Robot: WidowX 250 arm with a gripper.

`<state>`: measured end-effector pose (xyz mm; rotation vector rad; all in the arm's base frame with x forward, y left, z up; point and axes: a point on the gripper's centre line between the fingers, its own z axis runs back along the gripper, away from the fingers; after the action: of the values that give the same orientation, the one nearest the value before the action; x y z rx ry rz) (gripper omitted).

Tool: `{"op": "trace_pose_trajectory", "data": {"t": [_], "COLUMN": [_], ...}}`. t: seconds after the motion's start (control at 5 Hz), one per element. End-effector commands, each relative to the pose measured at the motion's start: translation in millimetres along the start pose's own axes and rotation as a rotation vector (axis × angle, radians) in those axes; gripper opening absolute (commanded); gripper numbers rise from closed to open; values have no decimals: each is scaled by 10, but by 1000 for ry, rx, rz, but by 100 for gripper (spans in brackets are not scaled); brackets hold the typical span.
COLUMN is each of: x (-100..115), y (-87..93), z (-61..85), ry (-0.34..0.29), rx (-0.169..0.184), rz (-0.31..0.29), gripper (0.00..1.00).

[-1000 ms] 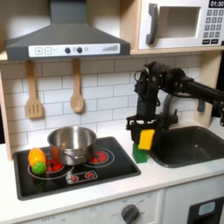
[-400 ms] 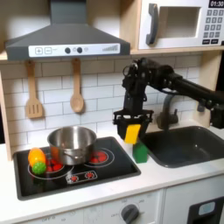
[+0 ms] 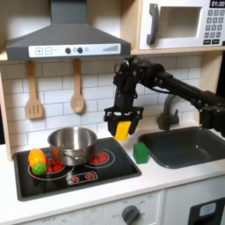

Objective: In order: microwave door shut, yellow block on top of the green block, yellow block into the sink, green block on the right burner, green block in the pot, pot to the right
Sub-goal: 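Put the yellow block on top of the green block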

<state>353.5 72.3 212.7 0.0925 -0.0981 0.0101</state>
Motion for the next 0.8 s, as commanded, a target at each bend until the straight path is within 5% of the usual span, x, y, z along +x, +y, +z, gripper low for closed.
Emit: {"op": "trace_pose_trajectory", "data": {"t": [0.0,0.6], "x": [185,416], "y": [242,564], "z": [-34,-147], "ry": [-11,-19], "rx": [40,80], "rz": [14,20], "gripper": [0,0]}}
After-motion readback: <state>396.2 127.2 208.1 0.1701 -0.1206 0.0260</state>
